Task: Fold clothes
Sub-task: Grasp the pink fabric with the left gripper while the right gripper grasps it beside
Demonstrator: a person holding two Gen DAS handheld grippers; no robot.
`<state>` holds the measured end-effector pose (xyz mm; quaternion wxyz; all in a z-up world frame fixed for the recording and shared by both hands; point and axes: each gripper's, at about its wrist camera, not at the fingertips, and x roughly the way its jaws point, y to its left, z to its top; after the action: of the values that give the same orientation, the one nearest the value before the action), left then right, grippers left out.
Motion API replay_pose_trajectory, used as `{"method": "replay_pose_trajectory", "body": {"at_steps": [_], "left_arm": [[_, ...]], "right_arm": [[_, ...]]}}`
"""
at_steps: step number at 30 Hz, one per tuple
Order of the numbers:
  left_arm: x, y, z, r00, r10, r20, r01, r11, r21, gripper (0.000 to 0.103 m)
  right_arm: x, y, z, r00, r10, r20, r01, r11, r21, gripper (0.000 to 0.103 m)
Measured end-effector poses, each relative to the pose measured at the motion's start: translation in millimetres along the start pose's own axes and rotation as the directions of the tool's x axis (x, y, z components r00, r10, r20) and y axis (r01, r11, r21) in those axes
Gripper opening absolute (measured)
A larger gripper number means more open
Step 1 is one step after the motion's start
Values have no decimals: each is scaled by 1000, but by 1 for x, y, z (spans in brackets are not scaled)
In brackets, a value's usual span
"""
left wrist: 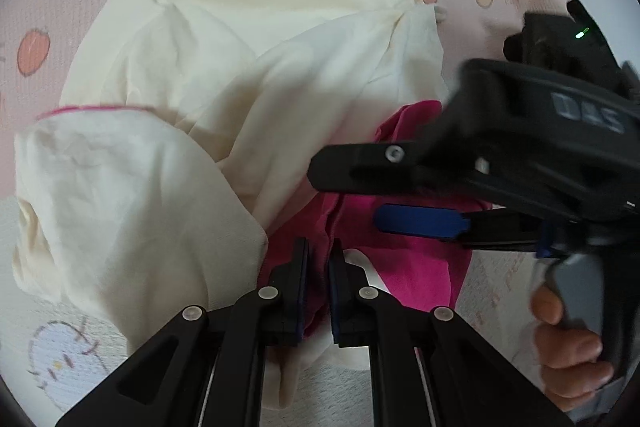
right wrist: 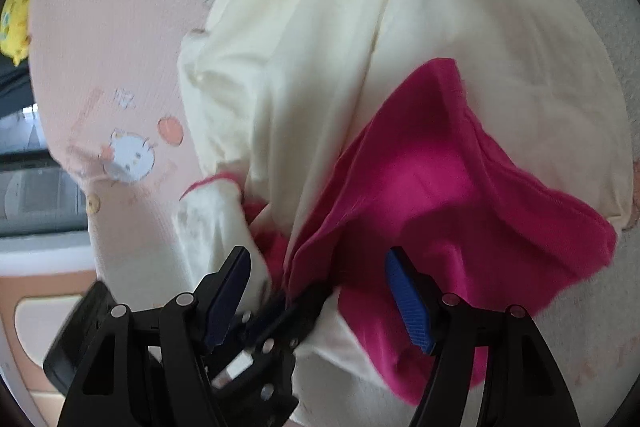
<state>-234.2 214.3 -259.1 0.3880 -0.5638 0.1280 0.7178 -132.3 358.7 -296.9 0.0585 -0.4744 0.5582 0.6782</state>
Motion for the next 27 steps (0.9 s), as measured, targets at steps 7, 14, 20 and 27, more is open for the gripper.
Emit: {"method": "replay_pose_trajectory", "body": {"at_steps": [7,14,20,27], "left_arm": [[10,4,-3,999,-34,30,35,999,-32,7],[10,2,2,999,-47,18,47,998,-35,7],[-7,3,1,993,-118,2,118,991,-67,7],[-31,-3,-40,990,-137,-12,136,989,-58,7]], "right_arm": [[20,-1,12,998,-43,36,45,998,-50,48],[23,11,3,976,-187,116,208,956,-208,8],[12,33,-18,965,-210,158,255,894,-369,6],[1,41,-65,963,-224,147,267,843,-466,6]]}}
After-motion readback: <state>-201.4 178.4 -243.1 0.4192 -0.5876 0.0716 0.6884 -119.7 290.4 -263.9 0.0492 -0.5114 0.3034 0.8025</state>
